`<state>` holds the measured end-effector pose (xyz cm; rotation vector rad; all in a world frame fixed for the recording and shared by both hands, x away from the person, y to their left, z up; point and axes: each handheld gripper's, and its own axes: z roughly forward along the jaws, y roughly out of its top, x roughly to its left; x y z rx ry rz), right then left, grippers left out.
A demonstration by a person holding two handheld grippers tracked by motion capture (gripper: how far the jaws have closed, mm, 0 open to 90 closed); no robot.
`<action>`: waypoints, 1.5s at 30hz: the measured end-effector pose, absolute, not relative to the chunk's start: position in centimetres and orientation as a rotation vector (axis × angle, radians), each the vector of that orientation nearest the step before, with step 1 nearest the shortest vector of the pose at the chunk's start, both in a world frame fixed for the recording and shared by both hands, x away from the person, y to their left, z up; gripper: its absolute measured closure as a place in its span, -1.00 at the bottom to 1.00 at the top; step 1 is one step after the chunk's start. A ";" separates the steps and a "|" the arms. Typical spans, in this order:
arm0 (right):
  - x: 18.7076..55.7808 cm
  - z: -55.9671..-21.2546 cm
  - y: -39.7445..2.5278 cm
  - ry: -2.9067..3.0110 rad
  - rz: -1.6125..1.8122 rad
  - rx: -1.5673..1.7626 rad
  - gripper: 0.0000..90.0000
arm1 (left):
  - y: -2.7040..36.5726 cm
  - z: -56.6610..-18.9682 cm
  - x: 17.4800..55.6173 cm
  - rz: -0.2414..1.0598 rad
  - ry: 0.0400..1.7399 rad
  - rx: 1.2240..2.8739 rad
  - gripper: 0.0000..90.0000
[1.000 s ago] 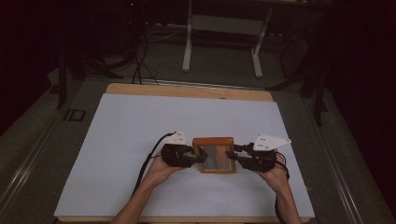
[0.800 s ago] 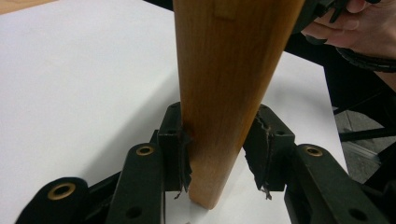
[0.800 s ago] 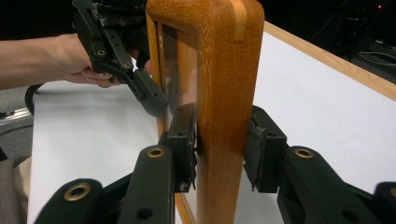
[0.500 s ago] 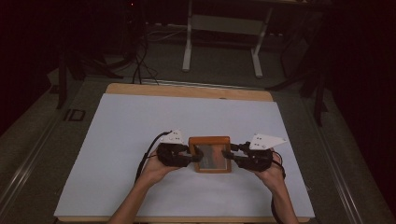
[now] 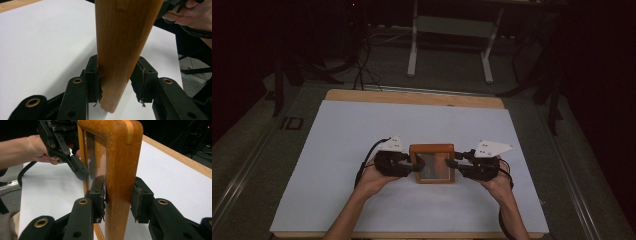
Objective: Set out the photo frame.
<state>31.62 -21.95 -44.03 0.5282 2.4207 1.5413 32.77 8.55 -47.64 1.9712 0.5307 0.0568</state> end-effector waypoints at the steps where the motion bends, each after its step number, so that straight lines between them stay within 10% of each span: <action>1: 31.7 -44.0 -21.9 2.420 1.545 0.527 0.47 | 8.6 -47.6 32.8 0.055 0.533 1.967 0.36; 45: 36.5 -45.6 -18.1 2.426 1.661 0.707 0.42 | 12.8 -47.1 35.9 0.088 0.661 1.923 0.35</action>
